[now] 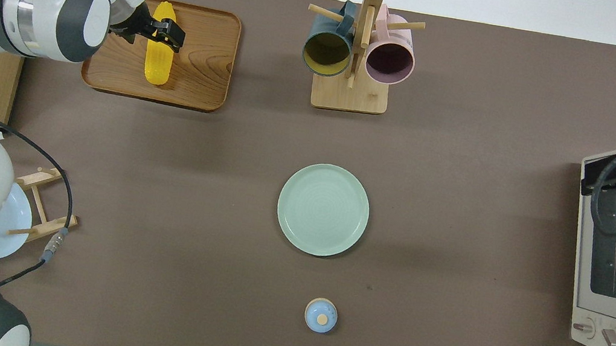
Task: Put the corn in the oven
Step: 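Reach the left gripper to the yellow corn on the tray and grasp it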
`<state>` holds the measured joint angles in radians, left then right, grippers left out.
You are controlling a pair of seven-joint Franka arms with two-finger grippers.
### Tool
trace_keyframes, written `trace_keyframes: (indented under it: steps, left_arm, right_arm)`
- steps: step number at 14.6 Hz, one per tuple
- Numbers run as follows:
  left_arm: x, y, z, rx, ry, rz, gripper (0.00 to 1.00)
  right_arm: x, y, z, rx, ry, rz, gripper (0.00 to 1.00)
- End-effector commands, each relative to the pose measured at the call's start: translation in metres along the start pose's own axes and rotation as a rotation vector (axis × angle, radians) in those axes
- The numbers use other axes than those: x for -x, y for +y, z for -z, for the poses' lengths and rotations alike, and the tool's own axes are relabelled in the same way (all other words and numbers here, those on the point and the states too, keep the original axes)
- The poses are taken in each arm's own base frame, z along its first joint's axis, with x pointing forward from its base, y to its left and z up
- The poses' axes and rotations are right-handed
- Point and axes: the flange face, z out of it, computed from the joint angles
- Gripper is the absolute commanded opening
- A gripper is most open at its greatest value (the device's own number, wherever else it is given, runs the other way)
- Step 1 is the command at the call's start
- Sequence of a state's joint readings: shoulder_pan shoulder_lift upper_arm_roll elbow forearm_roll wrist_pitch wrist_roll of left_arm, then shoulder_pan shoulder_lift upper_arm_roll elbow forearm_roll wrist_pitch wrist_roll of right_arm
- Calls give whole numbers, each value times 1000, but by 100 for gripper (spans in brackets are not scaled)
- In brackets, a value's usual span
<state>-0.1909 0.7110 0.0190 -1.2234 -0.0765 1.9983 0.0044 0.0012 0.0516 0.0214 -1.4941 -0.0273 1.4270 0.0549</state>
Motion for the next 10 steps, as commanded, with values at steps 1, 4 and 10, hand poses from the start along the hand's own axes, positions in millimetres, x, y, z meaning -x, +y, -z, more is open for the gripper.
trace_keyframes:
  steps: [1,4,10]
  left_arm:
    - [5,-2,-22,2,35,18,100]
    - [7,-3,-31,-2,52,17,100]
    - [6,-6,-38,-9,57,18,100]
  right_arm:
    - [6,2,-1,-1,0,20,100]
    - [6,1,-1,-1,0,20,100]
    - [6,2,-1,-1,2,20,100]
